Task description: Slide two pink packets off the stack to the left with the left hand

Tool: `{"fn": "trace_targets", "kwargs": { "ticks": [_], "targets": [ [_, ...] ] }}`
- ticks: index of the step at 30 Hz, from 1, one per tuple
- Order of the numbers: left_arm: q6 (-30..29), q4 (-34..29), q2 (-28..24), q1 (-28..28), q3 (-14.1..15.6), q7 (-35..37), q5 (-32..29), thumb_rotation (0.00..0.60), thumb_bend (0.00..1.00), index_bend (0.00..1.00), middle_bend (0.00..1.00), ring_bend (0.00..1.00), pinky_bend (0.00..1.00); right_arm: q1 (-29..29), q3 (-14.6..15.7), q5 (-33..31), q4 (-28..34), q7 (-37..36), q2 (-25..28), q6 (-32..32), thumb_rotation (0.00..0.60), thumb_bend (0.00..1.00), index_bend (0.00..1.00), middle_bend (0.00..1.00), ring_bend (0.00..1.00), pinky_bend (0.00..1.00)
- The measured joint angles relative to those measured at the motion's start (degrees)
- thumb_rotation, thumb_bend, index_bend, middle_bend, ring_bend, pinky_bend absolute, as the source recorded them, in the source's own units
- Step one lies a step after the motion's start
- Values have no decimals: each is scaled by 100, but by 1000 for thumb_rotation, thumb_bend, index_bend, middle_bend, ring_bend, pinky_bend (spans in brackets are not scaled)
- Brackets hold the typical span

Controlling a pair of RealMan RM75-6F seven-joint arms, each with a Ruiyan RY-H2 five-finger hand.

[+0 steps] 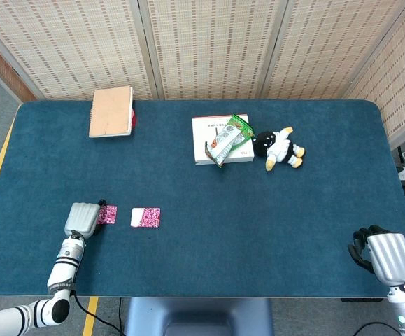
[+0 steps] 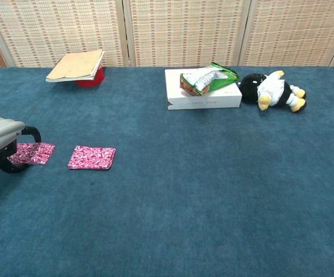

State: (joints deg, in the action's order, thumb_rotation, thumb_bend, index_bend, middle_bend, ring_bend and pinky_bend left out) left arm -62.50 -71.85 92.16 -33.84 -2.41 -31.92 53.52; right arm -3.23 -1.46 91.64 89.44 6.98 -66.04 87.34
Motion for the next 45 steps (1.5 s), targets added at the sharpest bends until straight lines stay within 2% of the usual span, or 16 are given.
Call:
{"fn": "trace_targets", "kwargs": {
  "ticks": [3, 5, 12, 17, 29, 38, 45],
  "targets": [
    [95, 202, 97, 59, -9, 158, 134, 600, 335, 476, 1000, 1000, 1000, -3, 1, -5, -5, 5, -1, -8, 600, 282, 779, 675, 544, 745],
    [99, 196, 112, 77, -30, 148, 168, 600, 336, 428, 1000, 1000, 1000, -3, 5, 1, -4, 0, 2, -6, 600, 282, 779, 675, 544, 745],
    [139, -49, 77, 83, -114, -170, 46, 600, 336, 267, 1000, 1000, 1000, 9, 17, 34, -1, -31, 20, 33, 600, 282, 779, 675, 544, 745],
    [145, -210, 45, 82, -155, -383, -52, 600, 334, 199, 1000, 1000, 1000, 8, 21, 39, -2, -45, 28, 30, 600, 282, 779, 675, 544, 745],
    [-108, -901, -270, 118, -243, -719, -114, 600, 335, 186, 1000, 1000, 1000, 4, 35, 58, 0, -51, 31, 25, 600, 282, 778, 675, 544, 745],
    [-113, -2014, -769, 107, -246, -753, -19, 600, 341, 190, 1000, 1000, 1000, -9, 39, 59, -3, -38, 18, 0, 600, 282, 779, 675, 544, 745],
    [-245, -2281, -535, -6, -341, -733, 145, 600, 343, 161, 1000, 1000, 1000, -12, 31, 40, 10, -32, 26, -5, 600, 282, 779, 675, 544, 745]
  ]
}}
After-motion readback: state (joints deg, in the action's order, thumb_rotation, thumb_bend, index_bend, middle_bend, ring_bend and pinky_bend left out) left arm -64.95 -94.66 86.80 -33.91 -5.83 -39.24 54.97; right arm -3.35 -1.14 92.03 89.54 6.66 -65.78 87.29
